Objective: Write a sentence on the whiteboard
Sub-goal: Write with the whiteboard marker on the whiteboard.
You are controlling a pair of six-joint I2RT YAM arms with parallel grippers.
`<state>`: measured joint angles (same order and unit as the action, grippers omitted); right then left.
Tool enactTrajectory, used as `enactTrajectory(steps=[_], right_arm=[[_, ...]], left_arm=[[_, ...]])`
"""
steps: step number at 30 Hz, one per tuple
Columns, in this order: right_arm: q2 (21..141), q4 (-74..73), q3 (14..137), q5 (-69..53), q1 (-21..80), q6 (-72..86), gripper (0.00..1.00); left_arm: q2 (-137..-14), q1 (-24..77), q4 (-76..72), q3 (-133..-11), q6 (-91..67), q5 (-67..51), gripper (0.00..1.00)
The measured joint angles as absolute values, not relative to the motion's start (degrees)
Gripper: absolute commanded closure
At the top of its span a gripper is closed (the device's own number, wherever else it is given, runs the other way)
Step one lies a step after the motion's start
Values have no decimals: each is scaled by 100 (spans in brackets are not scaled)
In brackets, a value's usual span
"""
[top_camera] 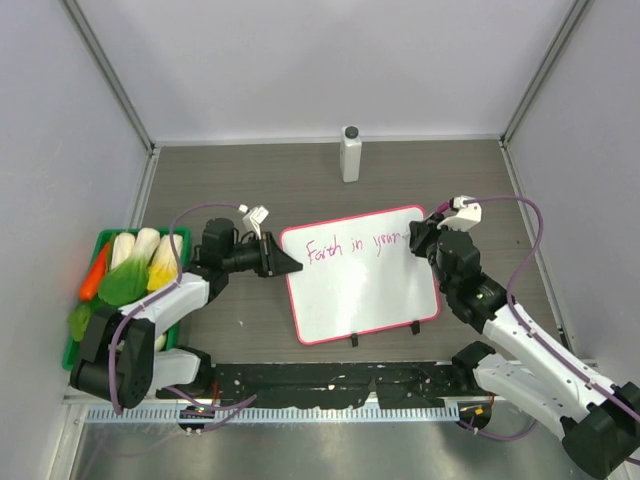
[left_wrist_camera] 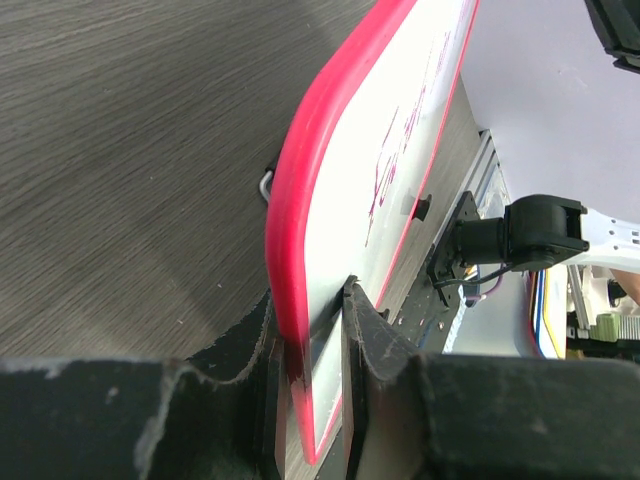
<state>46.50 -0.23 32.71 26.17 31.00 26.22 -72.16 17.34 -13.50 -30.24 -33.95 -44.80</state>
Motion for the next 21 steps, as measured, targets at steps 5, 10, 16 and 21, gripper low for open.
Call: enactTrajectory(steps=[5, 10, 16, 21], right_arm=[[4263, -115, 3400, 2418, 3100, 2587, 99], [4084, -89, 3437, 2158, 3100, 2585, 99], [4145, -93, 3415, 1962, 3100, 2580, 98], [4165, -91, 3398, 1887, 3100, 2571, 99]], left_arm=[[-7142, 1734, -1389, -2965, -3395, -4458, 100], [-7107, 1734, -1437, -2928, -3398, -4456, 100], [-7002, 1734, -1472, -2856, -3398, -4427, 100], [-6967, 1734, -1481, -2827, -3400, -4405, 100]])
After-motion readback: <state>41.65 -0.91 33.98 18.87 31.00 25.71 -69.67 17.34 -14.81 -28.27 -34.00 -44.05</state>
